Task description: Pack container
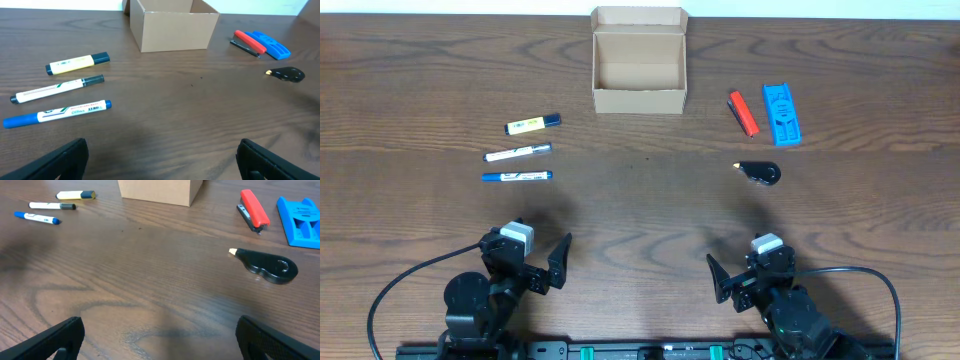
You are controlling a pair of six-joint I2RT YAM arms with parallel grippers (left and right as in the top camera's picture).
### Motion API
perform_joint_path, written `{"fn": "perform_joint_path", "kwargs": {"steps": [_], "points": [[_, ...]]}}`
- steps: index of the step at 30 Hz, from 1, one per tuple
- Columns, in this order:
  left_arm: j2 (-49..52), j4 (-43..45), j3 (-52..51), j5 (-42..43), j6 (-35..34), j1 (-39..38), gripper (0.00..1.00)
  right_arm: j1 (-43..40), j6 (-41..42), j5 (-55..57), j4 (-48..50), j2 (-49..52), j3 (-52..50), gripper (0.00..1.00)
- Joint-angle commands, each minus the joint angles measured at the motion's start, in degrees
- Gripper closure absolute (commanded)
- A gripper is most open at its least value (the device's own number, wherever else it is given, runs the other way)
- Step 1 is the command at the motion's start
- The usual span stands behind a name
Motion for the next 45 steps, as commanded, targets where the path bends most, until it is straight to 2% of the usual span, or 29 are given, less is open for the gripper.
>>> {"fn": "perform_joint_path", "kwargs": {"steps": [1,21,27,29,33,37,39,42,45], "points": [[-0.48,0.07,-1.22,0.81,0.13,0.35,0.05,-0.26,-0.90,0.81,0.15,-0.52,-0.15,0.01],[-0.48,0.04,-1.22,0.81,0.13,0.35,0.05,-0.26,-0.85,0.74,0.17,-0.52,-0.15,0.01],[-0.48,0.07,-1.22,0.81,0.15,0.35,0.05,-0.26,-0.50,-2.97,0.68,-0.52,-0.15,0.01],[-0.48,0.04,-1.22,0.81,0.13,0.35,0.04,-0.26,4.37,-4.02,2.08,-0.52,-0.15,0.01],[-0.48,0.07,-1.22,0.81,0.15,0.35,0.04,-0.26,19.47,-5.40,2.89,-0.52,-0.15,0.01],[-0.48,0.07,-1.22,0.83,0.13,0.35,0.05,-0.26,25.00,-7.13,3.98,-0.52,-0.15,0.01],[-0.48,0.07,-1.22,0.81,0.15,0.35,0.05,-0.26,23.89,-7.65,7.02,-0.48,-0.20,0.01],[-0.48,0.07,-1.22,0.81,0.13,0.35,0.05,-0.28,17.07,-10.10,13.25,1.09,-0.15,0.01],[-0.48,0.04,-1.22,0.83,0.15,0.35,0.05,-1.03,16.46,-10.34,17.31,6.43,0.74,0.01]]}}
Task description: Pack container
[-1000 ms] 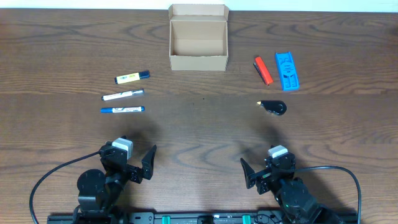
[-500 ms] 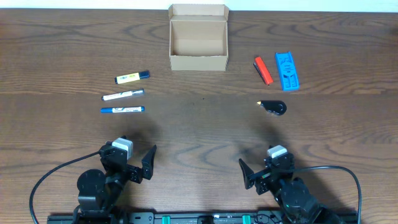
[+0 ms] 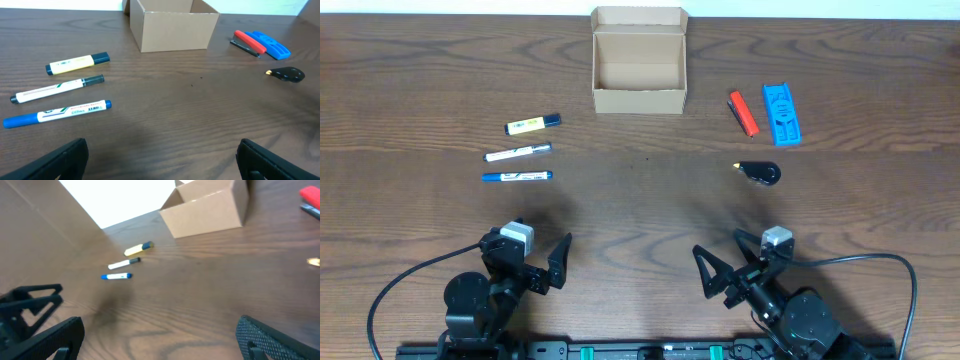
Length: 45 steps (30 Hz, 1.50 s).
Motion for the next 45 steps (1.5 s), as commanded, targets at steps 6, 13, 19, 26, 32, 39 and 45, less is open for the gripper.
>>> {"fn": "perform_joint_path", "kwargs": {"steps": [6,13,19,26,32,39,45], "points": [[-0.48,0.07,-1.22,0.81,0.13,0.35,0.05,-6.01,-6.62,-1.49,2.64,22.73,9.90,0.01],[-0.48,0.07,-1.22,0.81,0.15,0.35,0.04,-13.60,-14.21,-1.53,1.66,47.78,28.63,0.01],[-0.48,0.07,-1.22,0.81,0.13,0.35,0.05,-18.36,-18.18,-2.10,-2.36,69.09,47.47,0.01],[-0.48,0.04,-1.22,0.83,0.13,0.35,0.05,-22.69,-19.65,-3.72,-6.01,88.85,66.97,0.01],[-0.48,0.07,-1.22,0.81,0.15,0.35,0.05,-25.59,-20.09,-4.79,-8.15,103.47,81.85,0.01],[-0.48,0.07,-1.22,0.81,0.13,0.35,0.05,-27.47,-20.20,-6.45,-9.73,118.36,94.20,0.01],[-0.48,0.07,-1.22,0.81,0.15,0.35,0.05,-27.67,-19.37,-6.32,-11.30,126.53,97.94,0.06]]}}
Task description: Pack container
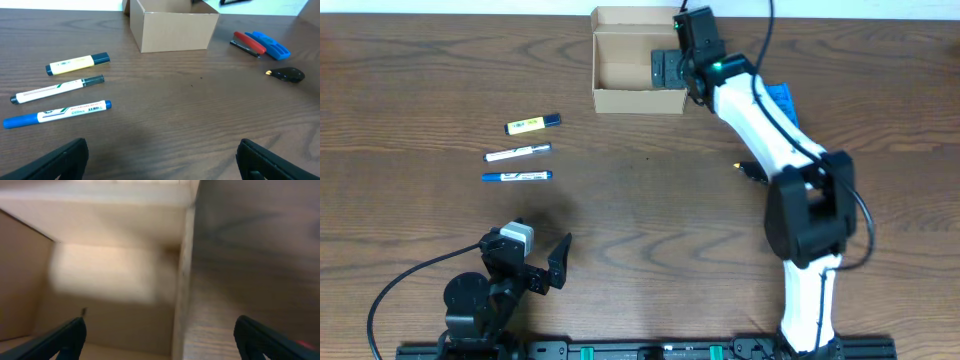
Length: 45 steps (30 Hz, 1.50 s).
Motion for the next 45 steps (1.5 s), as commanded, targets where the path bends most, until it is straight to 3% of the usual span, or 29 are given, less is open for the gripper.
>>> {"fn": "perform_joint_path", "kwargs": {"steps": [1,4,5,6,8,12,31,41,45], "points": [[-0.37,0.04,-1.20,0.81,0.13,0.35,0.05,-0.46,0.04,0.09,-0.57,3.15,1.68,0.08],[-0.37,0.04,-1.20,0.81,0.15,0.35,0.05,-0.48,0.02,0.90,-0.72,3.21,1.70,0.26],[-0.37,0.02,-1.20,0.83,0.15,0.35,0.05,-0.48,0.02,0.94,-0.74,2.82,1.75,0.44],[-0.37,0.04,-1.20,0.83,0.13,0.35,0.05,-0.48,0.02,0.90,-0.74,2.62,1.75,0.56],[-0.37,0.04,-1.20,0.81,0.13,0.35,0.05,-0.44,0.04,0.85,-1.09,1.99,1.79,0.75],[-0.37,0.04,-1.20,0.81,0.15,0.35,0.05,-0.42,0.13,0.81,-3.87,0.39,1.86,0.98],[-0.37,0.02,-1.20,0.81,0.15,0.35,0.05,6.23,12.50,5.38,-31.85,-12.15,-0.70,0.99],[-0.37,0.04,-1.20,0.81,0.15,0.35,0.05,9.14,17.66,8.85,-29.66,-13.64,-11.15,0.99],[-0.37,0.04,-1.20,0.81,0.15,0.35,0.05,9.16,17.86,9.22,-24.65,-16.76,-17.66,0.99]]}}
